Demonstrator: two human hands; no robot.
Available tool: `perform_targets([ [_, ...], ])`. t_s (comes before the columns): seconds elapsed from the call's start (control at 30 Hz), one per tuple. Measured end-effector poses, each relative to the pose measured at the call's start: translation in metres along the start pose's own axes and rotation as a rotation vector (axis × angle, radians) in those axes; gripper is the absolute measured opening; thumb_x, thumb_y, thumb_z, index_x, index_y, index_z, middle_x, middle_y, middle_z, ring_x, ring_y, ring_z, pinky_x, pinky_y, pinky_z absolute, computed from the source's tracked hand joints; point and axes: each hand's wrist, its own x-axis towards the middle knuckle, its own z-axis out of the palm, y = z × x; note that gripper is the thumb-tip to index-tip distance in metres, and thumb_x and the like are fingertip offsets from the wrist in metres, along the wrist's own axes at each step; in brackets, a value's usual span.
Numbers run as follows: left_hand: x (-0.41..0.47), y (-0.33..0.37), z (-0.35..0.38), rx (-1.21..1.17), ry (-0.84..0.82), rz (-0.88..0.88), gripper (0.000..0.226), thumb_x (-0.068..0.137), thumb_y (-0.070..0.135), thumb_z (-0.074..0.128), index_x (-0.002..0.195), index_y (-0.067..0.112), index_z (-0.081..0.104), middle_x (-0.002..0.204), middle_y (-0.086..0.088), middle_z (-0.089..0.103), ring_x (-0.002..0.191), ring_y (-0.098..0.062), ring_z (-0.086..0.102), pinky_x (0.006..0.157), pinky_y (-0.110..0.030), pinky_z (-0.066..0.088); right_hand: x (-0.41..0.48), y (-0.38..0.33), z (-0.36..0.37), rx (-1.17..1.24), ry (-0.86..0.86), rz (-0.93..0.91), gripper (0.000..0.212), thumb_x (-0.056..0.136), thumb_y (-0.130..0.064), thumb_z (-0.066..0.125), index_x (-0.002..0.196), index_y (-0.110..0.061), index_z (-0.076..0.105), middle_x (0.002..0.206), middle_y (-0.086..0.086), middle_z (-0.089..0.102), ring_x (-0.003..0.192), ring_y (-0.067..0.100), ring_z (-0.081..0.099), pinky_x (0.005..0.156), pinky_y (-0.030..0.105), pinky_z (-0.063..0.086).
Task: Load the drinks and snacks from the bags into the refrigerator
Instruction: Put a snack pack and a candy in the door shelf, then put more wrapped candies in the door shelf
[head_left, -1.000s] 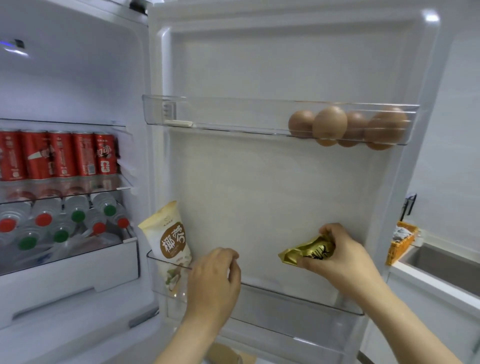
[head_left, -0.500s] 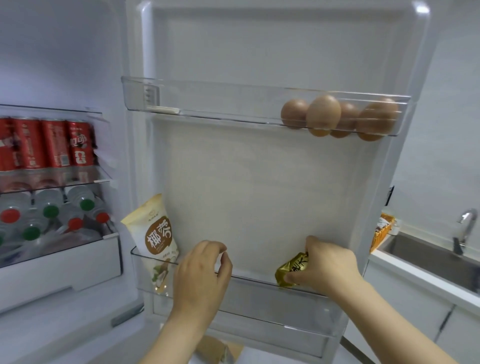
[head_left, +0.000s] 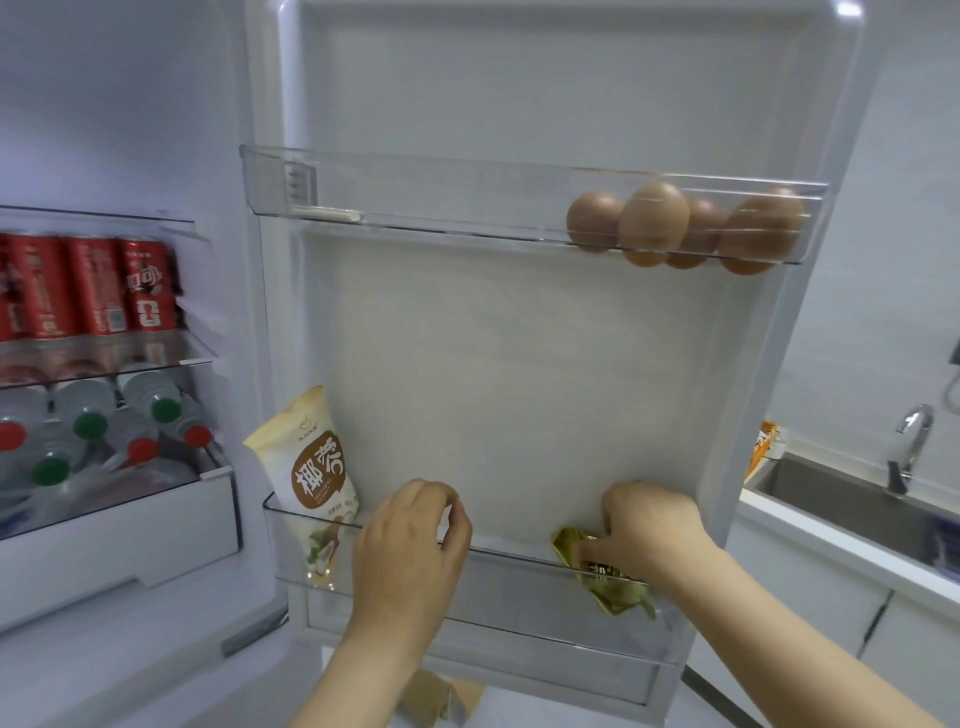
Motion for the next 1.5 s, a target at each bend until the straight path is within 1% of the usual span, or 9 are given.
perform_targets([
  [0.13,0.001,0.001,-0.003,-0.006,-0.012,0.011,0.011,0.076,0.011,0.073,0.074,0.017,0.065,0.068,0.008,0.060,0.058,-0.013,0.055,0.048,-0.025,0.041,-0.007,0.005,-0.005,0.152,0.043,0.034,0.034,0.079,-0.056,0.061,0.088,-0.023,0.058,0.092,-0.004,0.063,0.089,0.019,0.059,0.065,0.026,0.040],
  [0.33,0.004,-0.003,-0.007,-0.056,-0.119,-0.034,0.005,0.081,0.018,0.067,0.085,0.019,0.068,0.077,0.011,0.062,0.066,-0.008,0.055,0.051,-0.015,0.031,-0.045,0.012,-0.025,0.365,0.301,0.049,0.031,0.082,-0.057,0.060,0.097,-0.030,0.064,0.086,-0.016,0.065,0.081,0.005,0.062,0.071,0.030,0.054],
  [0.47,0.017,-0.002,-0.011,-0.161,-0.254,-0.076,0.016,0.088,0.026,0.058,0.104,0.025,0.061,0.097,0.012,0.059,0.085,-0.007,0.055,0.069,-0.024,0.041,-0.078,0.014,-0.039,0.377,0.393,0.074,0.030,0.082,-0.056,0.061,0.097,-0.031,0.066,0.083,-0.018,0.066,0.078,0.001,0.063,0.072,0.031,0.055],
  [0.63,0.018,0.034,-0.007,-0.387,-0.339,-0.031,0.024,0.084,0.021,0.065,0.108,0.022,0.063,0.102,0.012,0.060,0.088,-0.005,0.057,0.082,-0.027,0.048,-0.122,0.028,-0.053,0.300,0.445,0.130,0.031,0.081,-0.056,0.056,0.100,-0.033,0.066,0.087,-0.020,0.065,0.078,0.000,0.061,0.072,0.026,0.056],
  [0.87,-0.004,0.148,0.004,-0.597,-0.434,0.235,0.023,0.083,0.021,0.067,0.104,0.027,0.062,0.098,0.017,0.060,0.089,-0.001,0.059,0.079,-0.018,0.049,-0.212,0.096,-0.079,0.070,0.558,0.289,0.024,0.080,-0.046,0.063,0.093,-0.027,0.066,0.082,-0.015,0.069,0.073,0.009,0.066,0.058,0.025,0.051],
  [1.03,-0.029,0.250,0.016,-0.700,-0.503,0.422,0.026,0.085,0.028,0.063,0.110,0.029,0.058,0.101,0.018,0.057,0.093,0.001,0.056,0.082,-0.026,0.053,-0.292,0.165,-0.092,-0.009,0.553,0.428,0.024,0.080,-0.044,0.065,0.096,-0.026,0.066,0.087,-0.013,0.070,0.076,0.008,0.067,0.061,0.022,0.051],
  [1.2,-0.079,0.358,0.022,-0.827,-0.566,0.595,0.026,0.084,0.029,0.064,0.110,0.030,0.058,0.100,0.020,0.057,0.091,0.004,0.055,0.079,-0.021,0.053,-0.387,0.221,-0.096,-0.055,0.515,0.630,0.030,0.081,-0.043,0.066,0.103,-0.023,0.067,0.097,-0.010,0.072,0.086,0.012,0.069,0.068,0.032,0.058],
  [1.37,-0.142,0.459,0.027,-0.984,-0.701,0.739,0.029,0.085,0.030,0.064,0.113,0.030,0.057,0.102,0.020,0.056,0.092,0.004,0.056,0.081,-0.021,0.053,-0.486,0.260,-0.097,-0.128,0.446,0.885,0.035,0.085,-0.046,0.061,0.114,-0.026,0.065,0.110,-0.014,0.068,0.101,0.006,0.064,0.080,0.017,0.042],
  [1.5,-0.191,0.536,0.023,-1.115,-0.817,0.895,0.029,0.086,0.031,0.062,0.114,0.030,0.057,0.103,0.022,0.055,0.093,0.004,0.055,0.082,-0.020,0.052,-0.556,0.278,-0.101,-0.186,0.411,1.104,0.034,0.087,-0.046,0.060,0.115,-0.028,0.062,0.113,-0.017,0.066,0.104,0.005,0.062,0.082,0.022,0.045],
])
